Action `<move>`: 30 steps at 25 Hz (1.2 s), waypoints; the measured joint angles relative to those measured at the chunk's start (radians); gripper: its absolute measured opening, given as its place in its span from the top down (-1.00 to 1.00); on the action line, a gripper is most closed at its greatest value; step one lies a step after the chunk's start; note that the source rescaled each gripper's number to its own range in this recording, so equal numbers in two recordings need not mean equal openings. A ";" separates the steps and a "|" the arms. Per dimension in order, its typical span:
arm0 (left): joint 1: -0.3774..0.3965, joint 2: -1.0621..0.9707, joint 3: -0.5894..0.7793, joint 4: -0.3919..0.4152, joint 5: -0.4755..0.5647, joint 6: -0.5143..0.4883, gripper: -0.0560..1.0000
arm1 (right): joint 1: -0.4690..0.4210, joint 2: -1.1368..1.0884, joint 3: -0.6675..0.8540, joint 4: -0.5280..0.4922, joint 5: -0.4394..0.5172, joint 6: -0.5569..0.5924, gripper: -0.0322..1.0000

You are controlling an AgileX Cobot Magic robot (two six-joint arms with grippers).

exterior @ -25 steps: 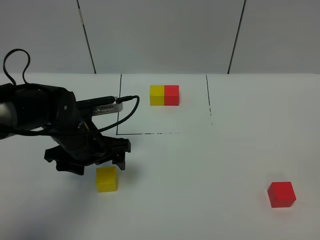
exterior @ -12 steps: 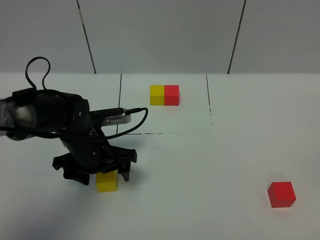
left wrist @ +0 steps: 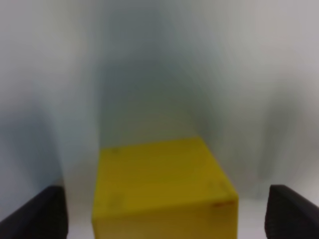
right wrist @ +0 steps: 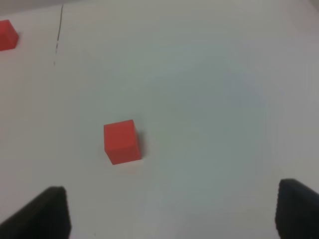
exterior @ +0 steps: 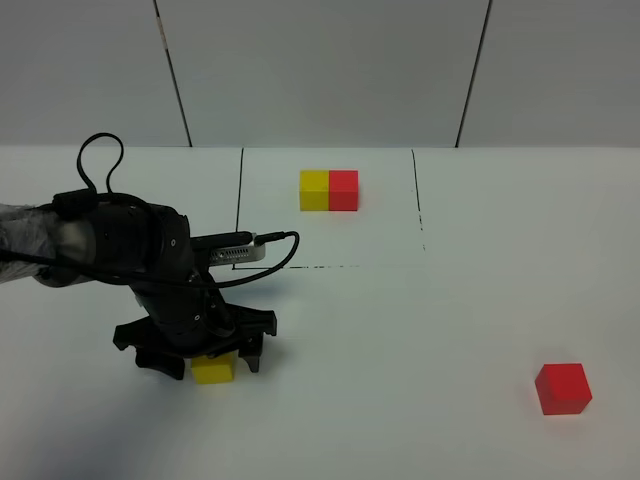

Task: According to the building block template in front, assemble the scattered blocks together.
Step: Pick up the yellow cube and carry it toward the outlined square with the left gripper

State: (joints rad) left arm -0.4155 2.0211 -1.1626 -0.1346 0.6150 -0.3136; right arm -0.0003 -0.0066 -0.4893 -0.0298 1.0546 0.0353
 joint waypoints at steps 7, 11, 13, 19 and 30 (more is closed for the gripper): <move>0.000 0.008 -0.001 0.007 -0.005 0.000 -0.26 | 0.000 0.000 0.000 0.000 0.000 0.000 -0.34; 0.000 0.014 -0.007 0.017 0.015 0.002 0.13 | 0.000 0.000 0.000 0.000 0.000 0.000 -0.34; 0.000 0.015 -0.007 0.017 0.021 0.002 0.44 | 0.000 0.000 0.000 0.000 0.000 0.000 -0.34; 0.000 0.017 -0.009 0.012 0.051 0.002 0.89 | 0.000 0.000 0.000 0.000 0.000 0.000 -0.34; -0.001 -0.141 -0.121 0.135 0.293 0.209 0.89 | 0.000 0.000 0.000 0.000 0.000 0.000 -0.34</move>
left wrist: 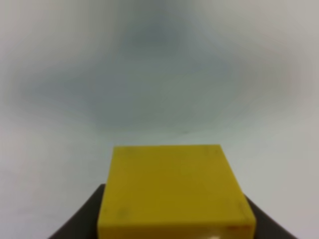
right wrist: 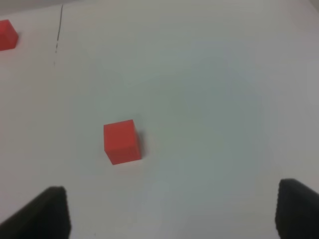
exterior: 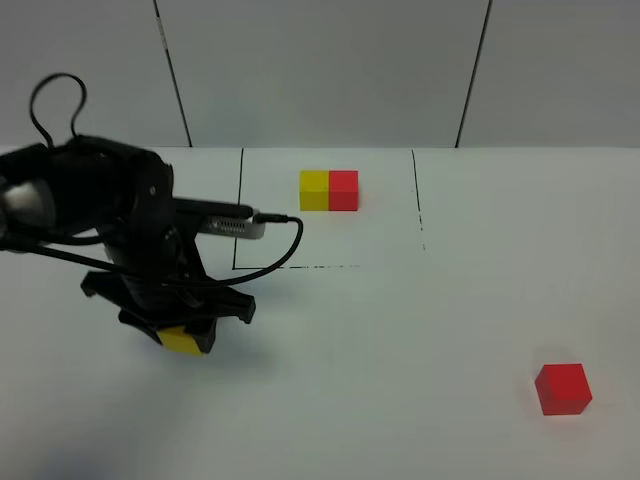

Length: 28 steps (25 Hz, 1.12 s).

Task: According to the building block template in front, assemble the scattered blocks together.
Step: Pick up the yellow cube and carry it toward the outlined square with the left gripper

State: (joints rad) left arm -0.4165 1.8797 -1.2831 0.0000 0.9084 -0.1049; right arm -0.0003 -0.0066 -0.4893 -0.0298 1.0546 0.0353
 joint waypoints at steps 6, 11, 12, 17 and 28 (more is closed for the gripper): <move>-0.004 -0.018 -0.091 0.050 0.036 0.491 0.89 | 0.000 0.000 0.000 0.000 0.000 0.000 -0.34; -0.060 0.036 -0.181 0.037 0.083 0.815 0.89 | 0.000 0.000 0.000 0.000 0.000 0.000 -0.34; -0.079 0.051 -0.200 0.037 0.090 0.858 0.89 | 0.000 0.000 0.000 0.000 0.000 0.000 -0.34; -0.158 0.131 -0.300 0.035 0.095 0.994 0.89 | 0.000 0.000 0.000 0.000 0.000 0.000 -0.34; -0.225 0.409 -0.670 0.019 0.236 1.015 0.89 | 0.000 0.000 0.000 0.000 0.000 0.000 -0.34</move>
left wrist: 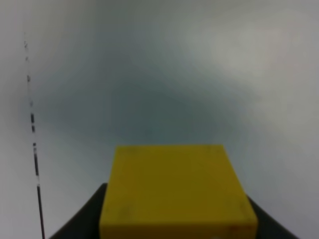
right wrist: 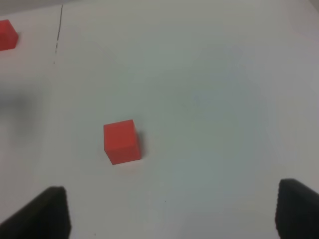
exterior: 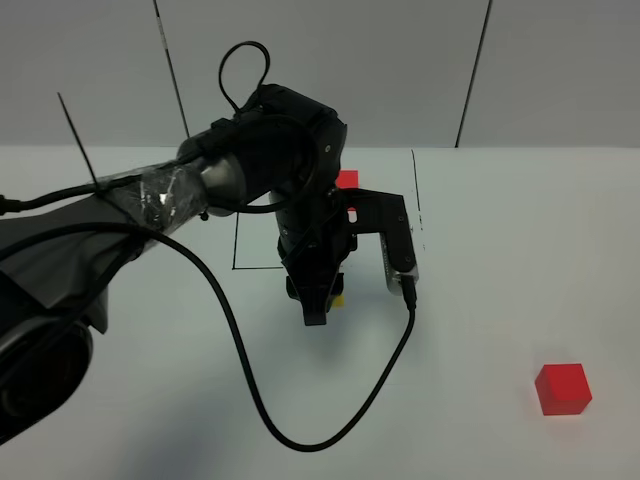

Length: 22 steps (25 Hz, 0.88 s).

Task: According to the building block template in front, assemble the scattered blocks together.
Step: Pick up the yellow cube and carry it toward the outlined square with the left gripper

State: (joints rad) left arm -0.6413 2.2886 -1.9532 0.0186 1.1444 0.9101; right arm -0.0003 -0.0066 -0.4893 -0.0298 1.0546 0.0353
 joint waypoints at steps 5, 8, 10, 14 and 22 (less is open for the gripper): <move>-0.016 0.085 -0.096 0.001 0.038 0.030 0.89 | 0.000 0.000 0.000 0.000 0.000 0.000 -0.34; -0.023 0.123 -0.104 0.000 0.038 0.051 0.89 | 0.000 0.000 0.000 0.000 0.000 0.000 -0.34; -0.025 0.145 -0.104 -0.002 0.037 0.058 0.89 | 0.000 0.000 0.000 0.000 0.000 0.000 -0.34; -0.030 0.177 -0.104 -0.001 0.038 0.075 0.89 | 0.000 0.000 0.000 0.000 0.000 0.000 -0.34; -0.033 0.209 -0.106 0.005 0.038 0.087 0.89 | 0.000 0.000 0.000 0.000 0.000 0.000 -0.34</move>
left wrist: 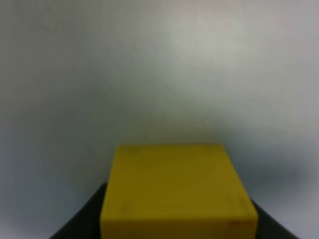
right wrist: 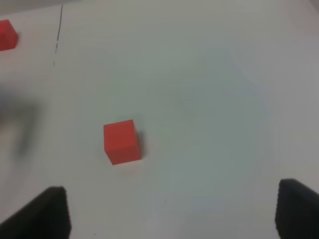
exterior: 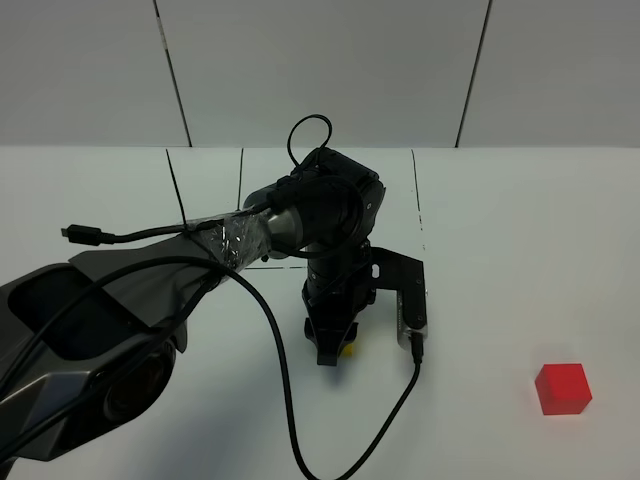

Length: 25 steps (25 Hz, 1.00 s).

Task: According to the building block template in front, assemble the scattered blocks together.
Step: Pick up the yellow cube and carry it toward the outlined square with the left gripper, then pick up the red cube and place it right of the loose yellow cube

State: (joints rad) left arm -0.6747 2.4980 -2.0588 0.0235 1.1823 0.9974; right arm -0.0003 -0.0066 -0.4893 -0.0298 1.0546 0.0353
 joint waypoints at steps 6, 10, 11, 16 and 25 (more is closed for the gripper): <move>0.000 0.001 -0.001 0.000 -0.005 0.000 0.89 | 0.000 0.000 0.000 0.000 0.000 0.000 -0.34; 0.000 0.001 -0.001 0.000 0.000 0.000 0.89 | 0.000 0.000 0.000 0.000 0.000 0.000 -0.34; 0.000 0.001 -0.001 0.000 0.000 0.001 0.89 | 0.000 0.000 0.000 0.000 0.000 0.000 -0.34; 0.000 -0.001 -0.001 -0.001 0.000 0.000 0.64 | 0.000 0.000 0.000 0.000 0.000 0.000 -0.34; -0.001 -0.110 -0.001 -0.009 0.000 -0.076 -0.94 | 0.000 0.000 0.000 0.000 0.000 0.000 -0.34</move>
State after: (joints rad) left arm -0.6753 2.3883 -2.0596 0.0142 1.1827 0.9210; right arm -0.0003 -0.0066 -0.4893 -0.0298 1.0546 0.0353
